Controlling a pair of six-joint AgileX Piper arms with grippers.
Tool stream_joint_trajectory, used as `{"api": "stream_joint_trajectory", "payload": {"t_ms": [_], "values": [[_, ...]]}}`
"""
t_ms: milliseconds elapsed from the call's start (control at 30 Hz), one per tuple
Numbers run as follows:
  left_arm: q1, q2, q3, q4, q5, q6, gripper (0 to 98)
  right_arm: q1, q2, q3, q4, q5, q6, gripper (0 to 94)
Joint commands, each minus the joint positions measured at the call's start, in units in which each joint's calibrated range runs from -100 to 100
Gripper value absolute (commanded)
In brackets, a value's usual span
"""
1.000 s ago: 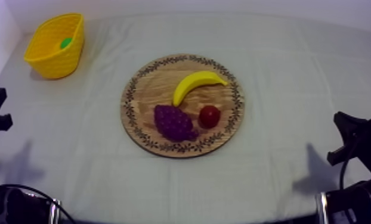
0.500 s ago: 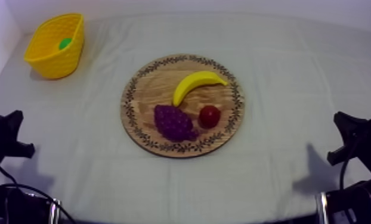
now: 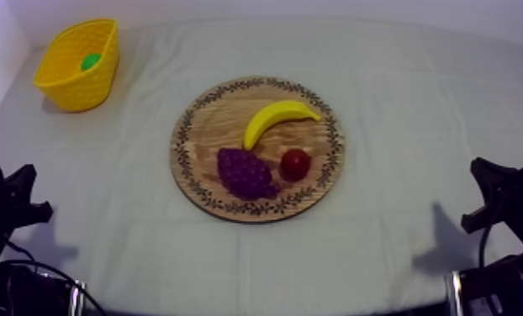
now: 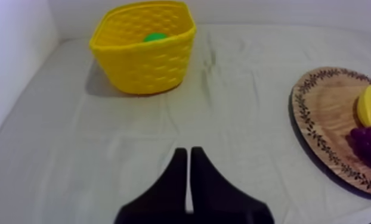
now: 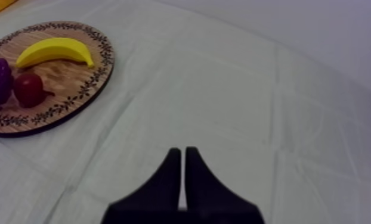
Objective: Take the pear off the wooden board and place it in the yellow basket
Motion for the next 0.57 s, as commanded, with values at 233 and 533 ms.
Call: {"api": "stream_joint_trajectory", "payload": {"t_ms": [233, 533], "values": [[-0.21, -0.01, 1.63, -5.8, -3.74, 10.09, 0.0, -0.01, -0.04, -0.05, -0.01, 0.04, 0.0, 0.4], [-0.24, -0.01, 1.74, -6.1, -3.99, 11.13, 0.0, -0.01, -0.04, -0.05, -0.01, 0.04, -0.03, 0.4]]}}
